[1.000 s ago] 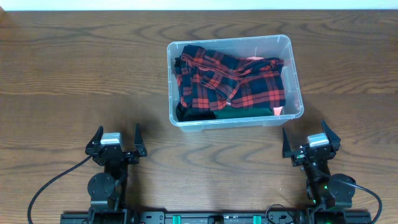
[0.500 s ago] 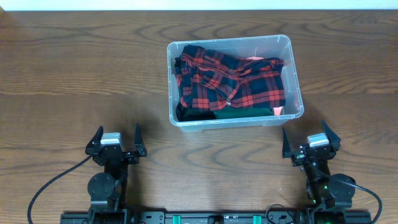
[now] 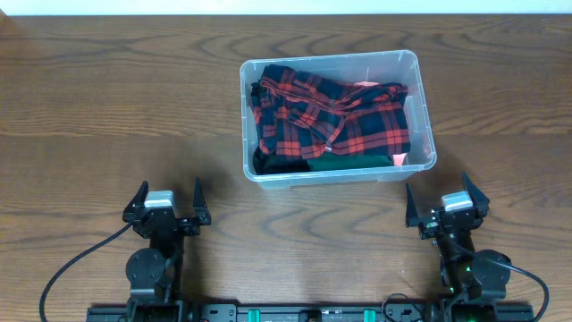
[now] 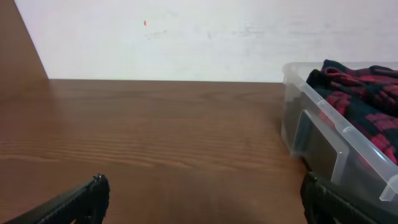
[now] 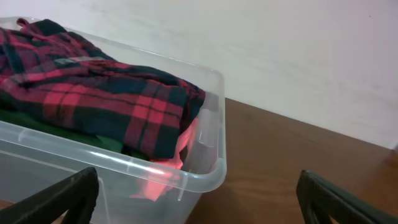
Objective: Pack container
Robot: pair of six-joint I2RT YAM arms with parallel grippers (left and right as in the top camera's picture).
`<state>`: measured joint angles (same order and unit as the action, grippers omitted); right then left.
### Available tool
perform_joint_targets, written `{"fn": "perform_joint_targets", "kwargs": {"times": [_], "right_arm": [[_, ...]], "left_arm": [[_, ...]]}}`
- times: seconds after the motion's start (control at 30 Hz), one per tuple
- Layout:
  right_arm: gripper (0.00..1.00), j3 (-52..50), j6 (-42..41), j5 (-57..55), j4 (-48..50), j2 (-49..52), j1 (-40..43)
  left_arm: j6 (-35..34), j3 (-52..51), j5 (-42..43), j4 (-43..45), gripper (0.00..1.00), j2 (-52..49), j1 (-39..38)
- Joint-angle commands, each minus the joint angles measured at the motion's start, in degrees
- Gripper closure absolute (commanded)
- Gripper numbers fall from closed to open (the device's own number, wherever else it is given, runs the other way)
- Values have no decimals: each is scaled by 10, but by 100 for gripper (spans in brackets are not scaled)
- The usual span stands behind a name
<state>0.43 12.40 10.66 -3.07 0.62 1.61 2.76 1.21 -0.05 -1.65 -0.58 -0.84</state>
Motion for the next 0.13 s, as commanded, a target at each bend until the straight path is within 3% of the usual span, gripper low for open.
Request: {"fn": "perform_joint_targets", "kwargs": {"times": [0.0,0.1], "right_arm": [[1,-1,5,-2,-2,-3,5],[1,-1,5,-2,-2,-3,5]], "left_arm": [[-5,-10,-19,-24,2,3,2],[-5,-10,-19,-24,2,3,2]]}}
